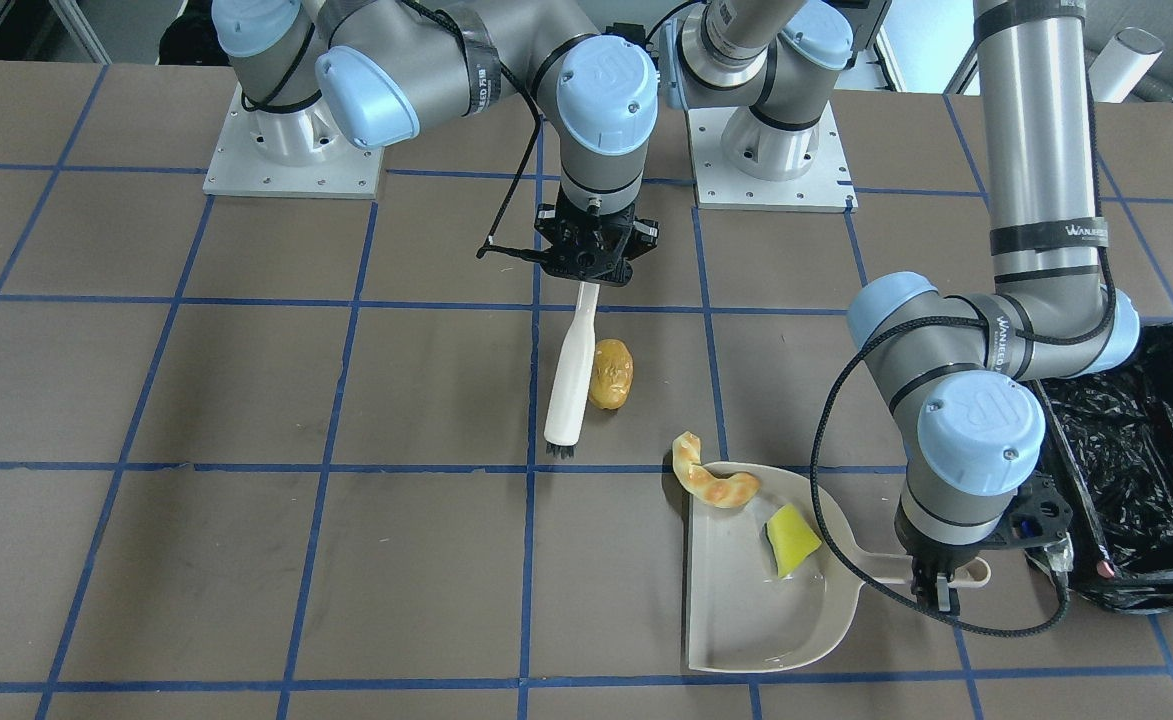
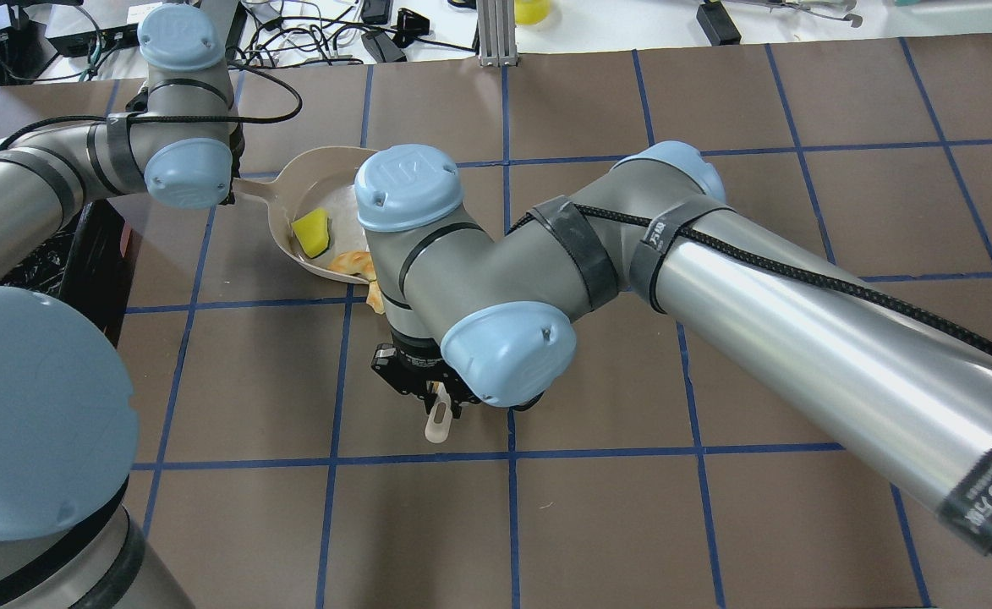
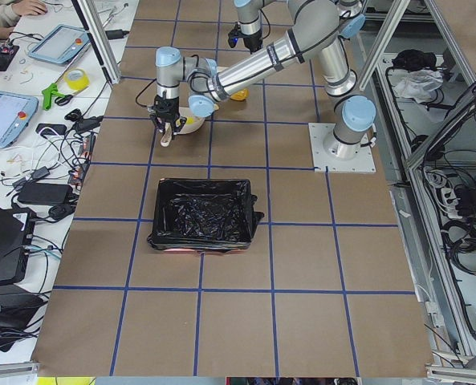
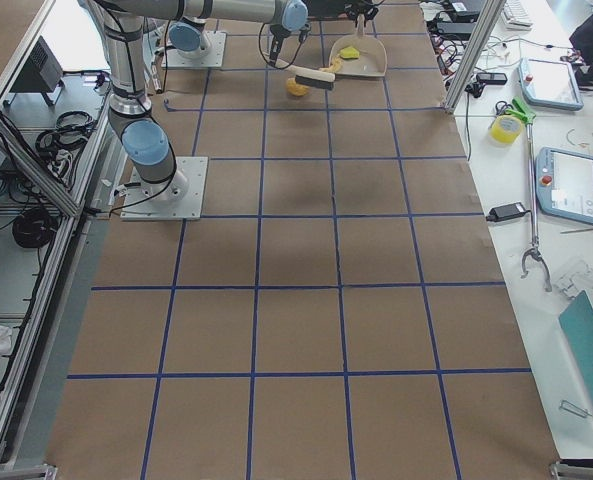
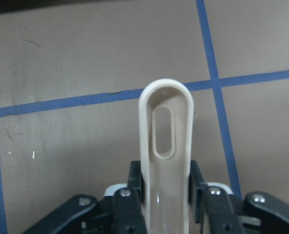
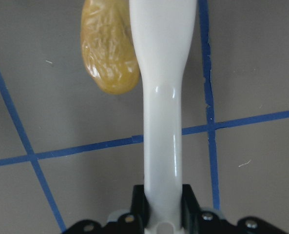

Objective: Sweep and dump trash into bin
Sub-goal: 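Sweep the bread bun toward the dustpan while the left gripper angles the dustpan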

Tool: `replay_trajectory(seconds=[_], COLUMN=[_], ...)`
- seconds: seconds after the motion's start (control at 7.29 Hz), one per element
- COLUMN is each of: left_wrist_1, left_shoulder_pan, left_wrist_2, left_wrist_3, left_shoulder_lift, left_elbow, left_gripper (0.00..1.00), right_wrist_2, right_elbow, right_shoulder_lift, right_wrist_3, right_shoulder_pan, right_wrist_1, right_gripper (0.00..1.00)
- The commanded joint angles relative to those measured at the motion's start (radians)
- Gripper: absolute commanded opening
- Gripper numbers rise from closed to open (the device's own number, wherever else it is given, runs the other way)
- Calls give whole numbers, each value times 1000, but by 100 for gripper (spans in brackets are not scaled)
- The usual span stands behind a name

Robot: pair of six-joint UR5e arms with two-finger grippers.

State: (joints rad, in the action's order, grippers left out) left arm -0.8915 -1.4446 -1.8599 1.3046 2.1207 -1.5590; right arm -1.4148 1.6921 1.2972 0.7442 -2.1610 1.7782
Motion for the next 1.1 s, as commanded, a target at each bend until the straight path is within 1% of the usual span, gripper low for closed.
replay_trajectory(seconds=[0.0, 0.27, 0.41, 0.55, 0.82, 0.96], left_wrist_1=[-87, -197, -192, -176, -72, -54], left_shoulder_pan=[15, 20, 24, 27, 27, 24], left_wrist_2=[-1, -19, -22, -77, -102, -102], left_wrist_3=[7, 30, 39, 44, 48, 54], left_shoulder_lift=[-45, -109, -143, -172, -208, -224], left_elbow=[-26, -45, -96, -149, -235, -271], left_gripper=[0, 0, 0, 0, 0, 0], right_wrist_2=[-47, -62, -62, -62, -56, -49], right_elbow=[59, 136, 150, 150, 152, 153], right_shoulder_lift=[29, 63, 65, 65, 65, 63], right_wrist_3=[-16, -14, -6, 13, 41, 72], right_shoulder_pan=[-17, -37, -55, -88, -97, -99], right_wrist_1=[0, 13, 14, 12, 0, -2], right_gripper=[0, 0, 0, 0, 0, 0])
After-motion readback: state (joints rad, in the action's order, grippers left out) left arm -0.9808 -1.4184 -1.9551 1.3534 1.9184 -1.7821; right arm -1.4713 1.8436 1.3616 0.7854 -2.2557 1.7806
